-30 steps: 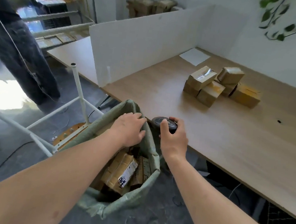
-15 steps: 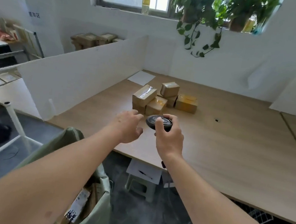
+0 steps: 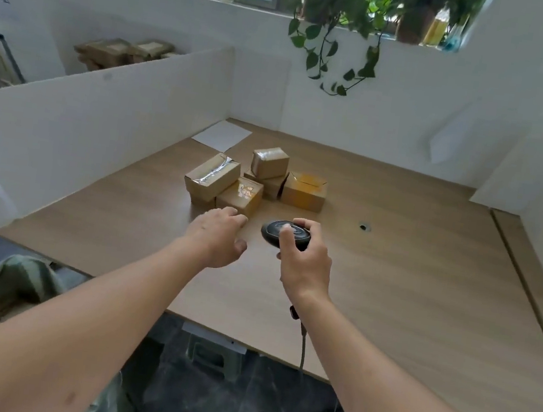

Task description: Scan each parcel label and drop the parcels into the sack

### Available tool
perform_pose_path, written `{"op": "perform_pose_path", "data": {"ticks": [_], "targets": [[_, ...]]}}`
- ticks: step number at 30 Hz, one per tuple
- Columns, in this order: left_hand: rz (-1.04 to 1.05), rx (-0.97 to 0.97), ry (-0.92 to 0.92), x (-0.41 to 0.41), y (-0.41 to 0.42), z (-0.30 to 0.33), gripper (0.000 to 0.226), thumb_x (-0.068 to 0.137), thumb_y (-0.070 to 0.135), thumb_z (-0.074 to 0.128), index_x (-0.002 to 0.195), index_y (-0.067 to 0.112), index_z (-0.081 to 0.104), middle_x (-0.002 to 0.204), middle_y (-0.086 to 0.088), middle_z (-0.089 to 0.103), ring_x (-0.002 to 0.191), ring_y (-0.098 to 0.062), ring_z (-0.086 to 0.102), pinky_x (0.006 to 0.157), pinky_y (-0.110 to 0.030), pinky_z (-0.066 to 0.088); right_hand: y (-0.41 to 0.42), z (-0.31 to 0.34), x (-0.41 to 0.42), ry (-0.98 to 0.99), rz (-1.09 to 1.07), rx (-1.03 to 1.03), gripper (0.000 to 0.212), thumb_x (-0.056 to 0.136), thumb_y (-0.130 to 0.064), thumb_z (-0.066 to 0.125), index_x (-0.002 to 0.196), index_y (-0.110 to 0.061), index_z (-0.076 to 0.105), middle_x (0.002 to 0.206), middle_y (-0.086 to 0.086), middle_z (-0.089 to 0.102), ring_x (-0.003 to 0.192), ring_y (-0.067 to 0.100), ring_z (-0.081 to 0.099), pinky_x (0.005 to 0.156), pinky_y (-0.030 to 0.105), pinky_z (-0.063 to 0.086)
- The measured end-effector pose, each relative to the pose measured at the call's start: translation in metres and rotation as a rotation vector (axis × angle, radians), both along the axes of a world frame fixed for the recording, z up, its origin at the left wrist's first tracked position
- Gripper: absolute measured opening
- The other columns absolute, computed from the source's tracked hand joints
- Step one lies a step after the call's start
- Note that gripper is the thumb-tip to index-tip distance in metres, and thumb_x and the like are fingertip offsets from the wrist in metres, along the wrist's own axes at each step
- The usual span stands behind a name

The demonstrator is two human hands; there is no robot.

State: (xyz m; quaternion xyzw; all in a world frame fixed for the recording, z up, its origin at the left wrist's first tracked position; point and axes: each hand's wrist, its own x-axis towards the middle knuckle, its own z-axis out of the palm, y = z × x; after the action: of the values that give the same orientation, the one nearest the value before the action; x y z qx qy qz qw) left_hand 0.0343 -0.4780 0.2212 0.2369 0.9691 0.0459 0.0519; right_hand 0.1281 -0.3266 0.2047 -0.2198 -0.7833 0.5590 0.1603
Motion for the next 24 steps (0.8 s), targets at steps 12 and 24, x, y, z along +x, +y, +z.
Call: {"op": "perform_pose_path", "data": {"ticks": [12, 24], "targets": [[0.019, -0.058, -0.199, -0.206, 0.05, -0.1, 0.051, 0.1, 0.043, 0.056, 0.145, 0.02, 0.053, 0.148, -0.007, 0.051, 0.13, -0.031, 0.053, 0.105, -0.046, 0.05, 0.042, -0.087, -0.187, -0.189, -0.077, -0.057, 0.042, 0.077, -0.076, 0.048, 0.108, -0.05, 0.057, 0.104, -0.013, 0.072, 0.097, 0.021, 0.074, 0.077, 0.057, 0.065], [0.137, -0.084, -0.292, -0.343, 0.069, -0.176, 0.072, 0.102, 0.051, 0.057, 0.163, 0.026, 0.028, 0.167, -0.016, 0.026, 0.149, -0.036, 0.036, 0.116, -0.049, 0.042, 0.069, -0.159, -0.308, -0.368, -0.098, -0.11, 0.034, 0.079, -0.076, 0.053, 0.108, -0.058, 0.057, 0.106, -0.018, 0.072, 0.099, 0.019, 0.075, 0.08, 0.058, 0.065]]}}
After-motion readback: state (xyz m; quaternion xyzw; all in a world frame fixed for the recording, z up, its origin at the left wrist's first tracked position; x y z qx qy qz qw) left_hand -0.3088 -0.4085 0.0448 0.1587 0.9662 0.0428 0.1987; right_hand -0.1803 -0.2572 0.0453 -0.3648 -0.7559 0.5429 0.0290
